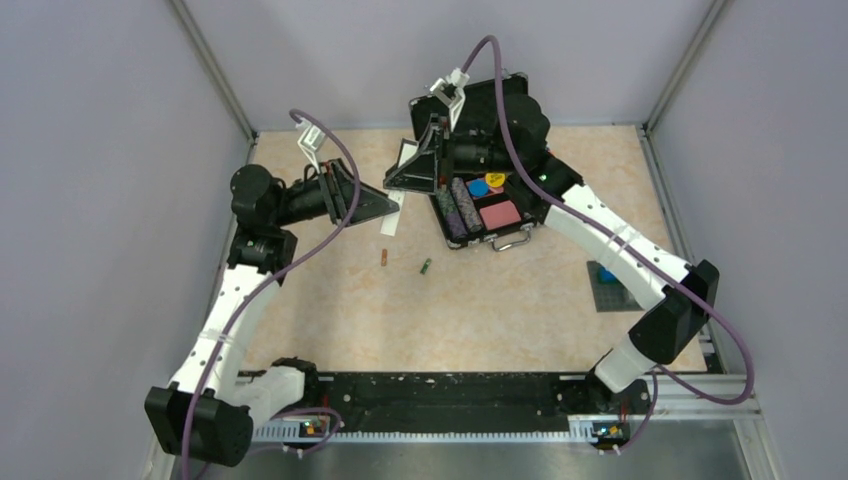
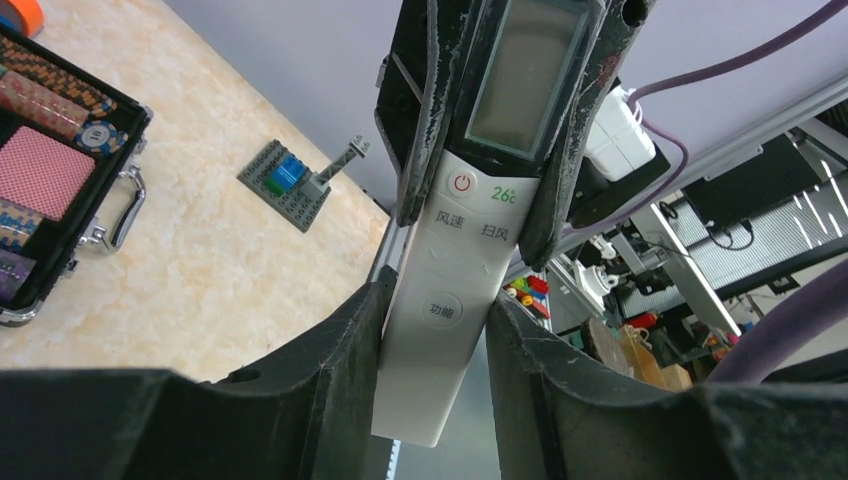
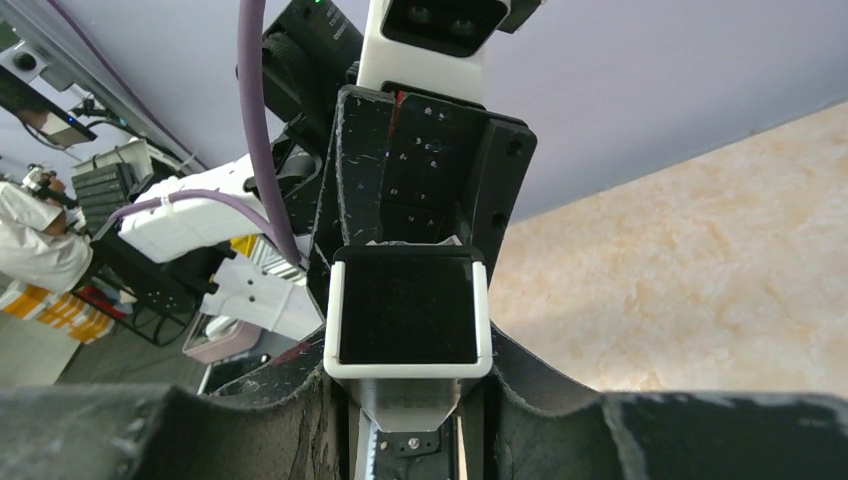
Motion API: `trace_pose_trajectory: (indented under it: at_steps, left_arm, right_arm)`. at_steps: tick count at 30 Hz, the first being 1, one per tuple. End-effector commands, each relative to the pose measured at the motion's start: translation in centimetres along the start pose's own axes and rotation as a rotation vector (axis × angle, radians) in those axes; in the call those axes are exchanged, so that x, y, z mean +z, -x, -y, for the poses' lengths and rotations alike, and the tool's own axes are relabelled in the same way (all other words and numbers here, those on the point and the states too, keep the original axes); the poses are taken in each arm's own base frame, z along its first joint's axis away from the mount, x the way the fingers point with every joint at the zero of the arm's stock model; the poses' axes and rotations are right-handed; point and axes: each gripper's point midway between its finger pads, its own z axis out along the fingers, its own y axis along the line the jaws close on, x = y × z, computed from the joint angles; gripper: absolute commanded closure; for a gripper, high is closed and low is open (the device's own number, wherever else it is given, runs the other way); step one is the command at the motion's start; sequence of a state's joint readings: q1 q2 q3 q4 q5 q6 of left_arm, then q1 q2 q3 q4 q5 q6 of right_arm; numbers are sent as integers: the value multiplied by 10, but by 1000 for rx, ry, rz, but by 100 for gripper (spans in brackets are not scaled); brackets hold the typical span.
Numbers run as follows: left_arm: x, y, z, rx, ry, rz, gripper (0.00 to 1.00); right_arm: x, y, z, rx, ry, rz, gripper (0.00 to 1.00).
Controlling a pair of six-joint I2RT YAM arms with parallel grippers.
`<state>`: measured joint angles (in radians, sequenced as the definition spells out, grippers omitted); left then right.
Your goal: Load the batteries into the remote control
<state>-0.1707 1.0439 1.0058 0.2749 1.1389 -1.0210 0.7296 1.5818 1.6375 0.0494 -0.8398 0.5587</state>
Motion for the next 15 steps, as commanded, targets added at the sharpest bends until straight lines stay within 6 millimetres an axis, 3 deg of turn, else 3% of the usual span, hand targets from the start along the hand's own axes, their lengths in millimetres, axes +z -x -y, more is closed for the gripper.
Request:
trace_pose_trajectory:
  at_steps: [1,4,8,10,11,15]
  left_arm:
    - [4,-6,19,90,-70,-69,62]
    - [7,-7,13,90,-54,-80,81]
    - [9,-5,9,81,-53,-87,100]
    - [10,-5,8,85,-55,-88,100]
    - [11,-4,8,88,-55,-86,100]
    - [13,4,9,113,-41,-34,100]
  right_arm:
    - [-1,17,-13,-74,32,22,99]
    - [-1,14,-12,-69,35,15,99]
    - [0,13,-11,-65,37,5,99]
    - [0,13,-9,-56,23,6,97]
    - [0,14,-9,-53,17,9,93]
    - [-3,28,-1,-7,-73,87,53]
